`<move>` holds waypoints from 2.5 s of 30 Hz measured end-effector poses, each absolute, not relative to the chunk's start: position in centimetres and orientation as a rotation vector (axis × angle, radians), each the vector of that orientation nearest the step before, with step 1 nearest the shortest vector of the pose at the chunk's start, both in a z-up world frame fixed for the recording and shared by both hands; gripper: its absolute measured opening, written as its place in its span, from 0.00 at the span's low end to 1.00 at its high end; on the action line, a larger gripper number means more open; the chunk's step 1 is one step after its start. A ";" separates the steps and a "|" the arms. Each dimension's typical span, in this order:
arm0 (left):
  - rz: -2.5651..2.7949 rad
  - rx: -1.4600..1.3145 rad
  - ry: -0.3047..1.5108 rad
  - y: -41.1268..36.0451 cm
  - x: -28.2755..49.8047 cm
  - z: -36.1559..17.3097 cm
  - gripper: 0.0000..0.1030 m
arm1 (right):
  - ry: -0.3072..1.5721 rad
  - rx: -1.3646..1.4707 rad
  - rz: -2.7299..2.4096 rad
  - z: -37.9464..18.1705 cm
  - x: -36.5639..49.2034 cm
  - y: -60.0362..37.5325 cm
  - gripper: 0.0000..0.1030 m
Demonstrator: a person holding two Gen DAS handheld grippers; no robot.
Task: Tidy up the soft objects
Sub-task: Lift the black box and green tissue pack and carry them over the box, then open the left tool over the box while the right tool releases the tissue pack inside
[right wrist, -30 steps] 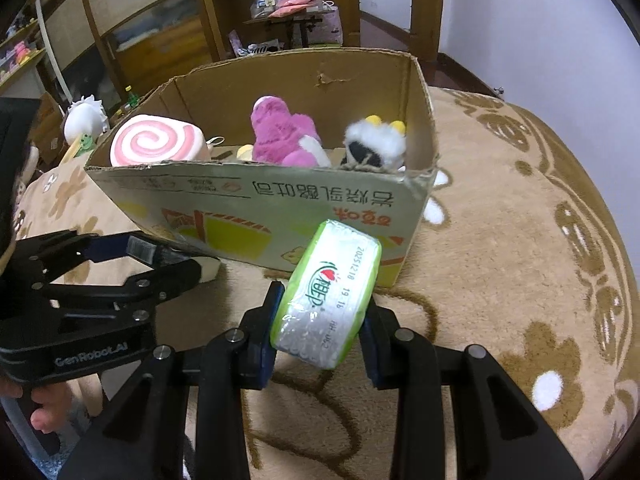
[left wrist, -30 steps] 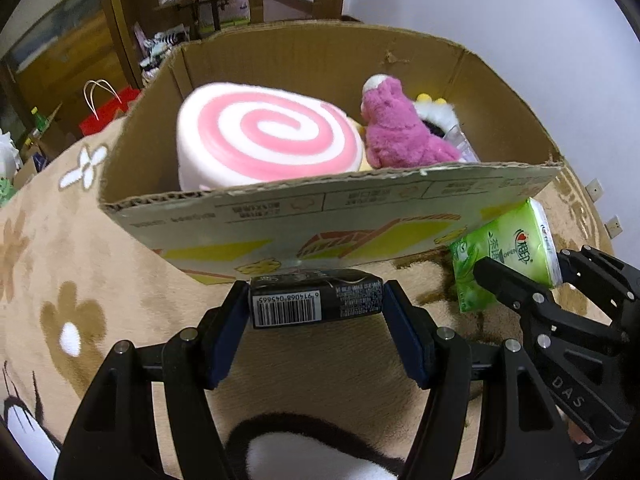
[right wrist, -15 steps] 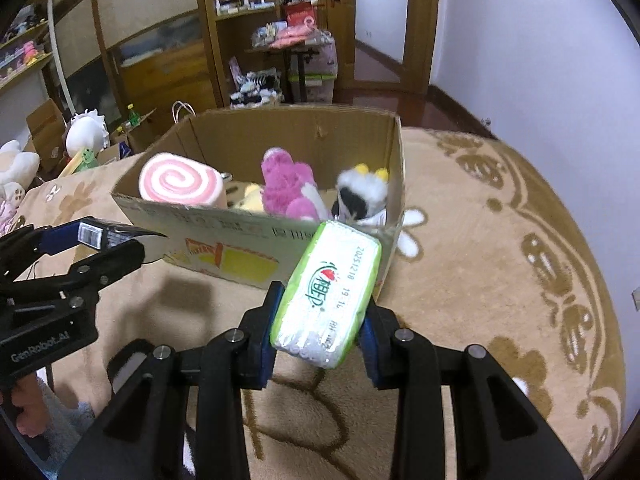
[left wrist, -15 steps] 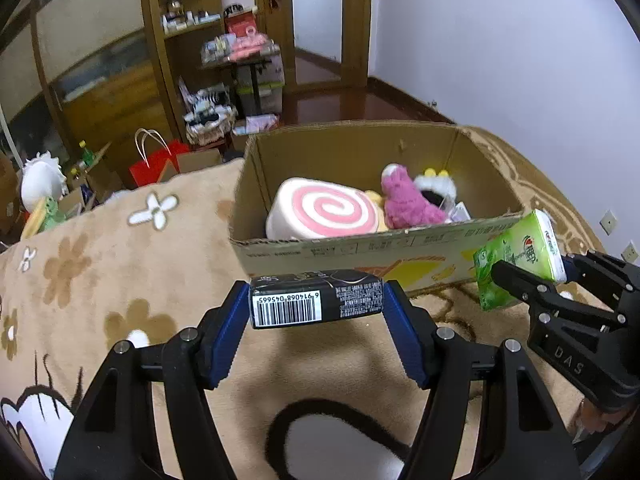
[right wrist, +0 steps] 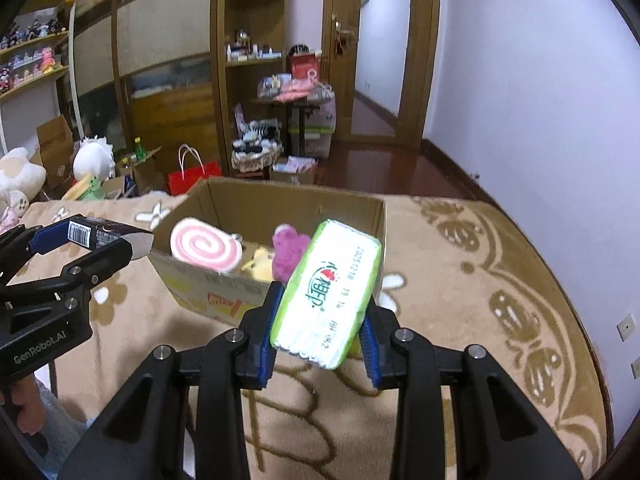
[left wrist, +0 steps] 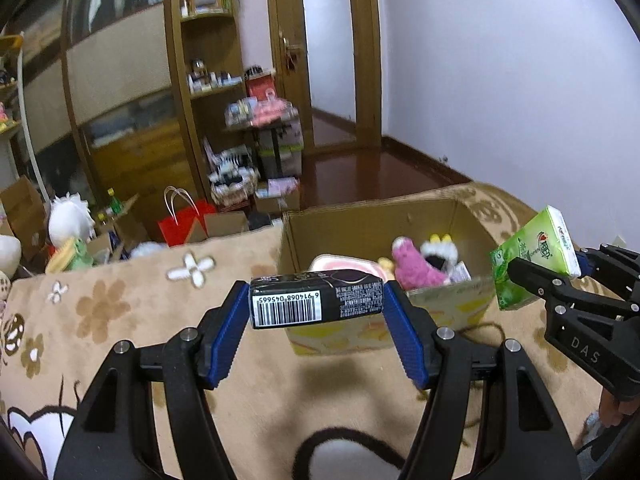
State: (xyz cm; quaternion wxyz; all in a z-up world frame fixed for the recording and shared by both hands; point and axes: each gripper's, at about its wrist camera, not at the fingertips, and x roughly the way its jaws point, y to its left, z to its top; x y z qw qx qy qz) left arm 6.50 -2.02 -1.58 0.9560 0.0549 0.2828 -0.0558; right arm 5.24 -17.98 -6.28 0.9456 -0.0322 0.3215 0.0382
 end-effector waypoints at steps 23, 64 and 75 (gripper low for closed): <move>-0.146 0.158 0.492 -3.1 11.6 -0.4 0.64 | 0.503 -0.087 0.075 -4.1 8.9 -17.4 0.35; -0.212 0.116 0.639 -3.5 17.1 -6.0 0.76 | 0.630 0.092 0.139 -9.2 14.0 -19.5 0.38; -0.185 0.113 0.648 -2.7 17.0 -5.9 0.77 | 0.638 0.108 0.155 -9.4 14.1 -19.6 0.42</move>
